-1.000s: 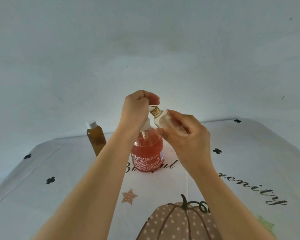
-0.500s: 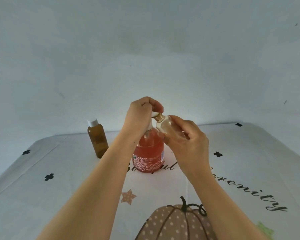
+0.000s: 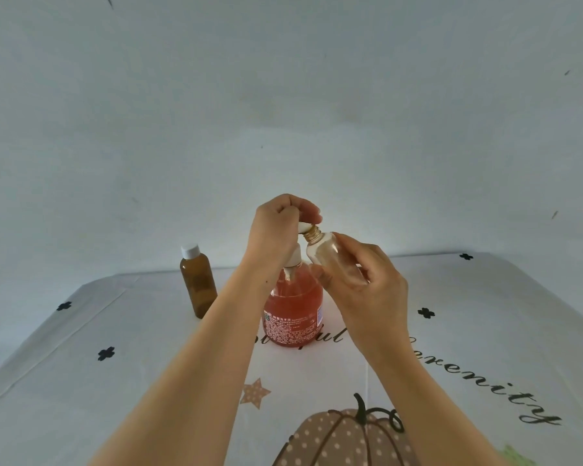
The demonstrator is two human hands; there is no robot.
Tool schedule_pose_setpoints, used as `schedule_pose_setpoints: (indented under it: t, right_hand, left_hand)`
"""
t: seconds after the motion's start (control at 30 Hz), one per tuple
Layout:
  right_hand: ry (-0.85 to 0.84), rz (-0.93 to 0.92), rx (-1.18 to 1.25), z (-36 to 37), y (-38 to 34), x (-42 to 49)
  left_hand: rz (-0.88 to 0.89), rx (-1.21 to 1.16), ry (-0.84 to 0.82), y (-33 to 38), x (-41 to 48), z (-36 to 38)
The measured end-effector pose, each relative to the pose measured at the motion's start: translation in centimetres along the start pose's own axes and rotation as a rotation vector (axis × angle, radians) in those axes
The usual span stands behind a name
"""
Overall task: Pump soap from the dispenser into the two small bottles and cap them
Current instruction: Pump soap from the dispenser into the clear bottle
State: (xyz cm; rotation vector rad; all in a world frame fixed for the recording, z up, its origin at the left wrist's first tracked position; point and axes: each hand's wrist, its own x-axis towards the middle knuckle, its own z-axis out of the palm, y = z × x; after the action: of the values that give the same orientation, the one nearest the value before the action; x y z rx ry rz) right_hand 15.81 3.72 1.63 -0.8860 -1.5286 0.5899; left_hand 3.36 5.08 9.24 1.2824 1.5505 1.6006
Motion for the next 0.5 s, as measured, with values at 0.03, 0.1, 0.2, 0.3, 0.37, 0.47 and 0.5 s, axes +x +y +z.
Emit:
schedule_pose_setpoints:
  t: [0.03,0.1,0.2,0.3,0.37,0.47,0.5]
  right_hand:
    - [0.003,-0.008,-0.002,0.0,0.0,0.0]
    - [0.008,-0.025,-0.004,0.0,0.1,0.0]
    - [0.010,-0.033,0.003,0.0,0.1,-0.1]
    - [0.005,-0.020,0.000,0.0,0.5,-0.1]
    - [-0.003,0.001,-0.007,0.0,0.6,-0.2]
    - [-0.008,0.006,-0.019,0.1,0.7,-0.2]
    - [-0.006,-0.001,-0.032,0.1,0.7,-0.2]
  left_hand:
    - [0.006,-0.004,0.005,0.0,0.0,0.1]
    - [0.022,-0.016,0.026,-0.2,-0.1,0.2]
    - [0.036,-0.033,0.033,-0.4,-0.1,0.2]
    - [0.023,-0.042,0.008,-1.0,-0.1,0.2]
    - [0.045,-0.012,0.004,-1.4,-0.4,0.5]
    - [0.053,0.027,0.004,-1.5,-0.3,0.4]
    - [0.048,0.032,-0.001,-1.4,-0.3,0.3]
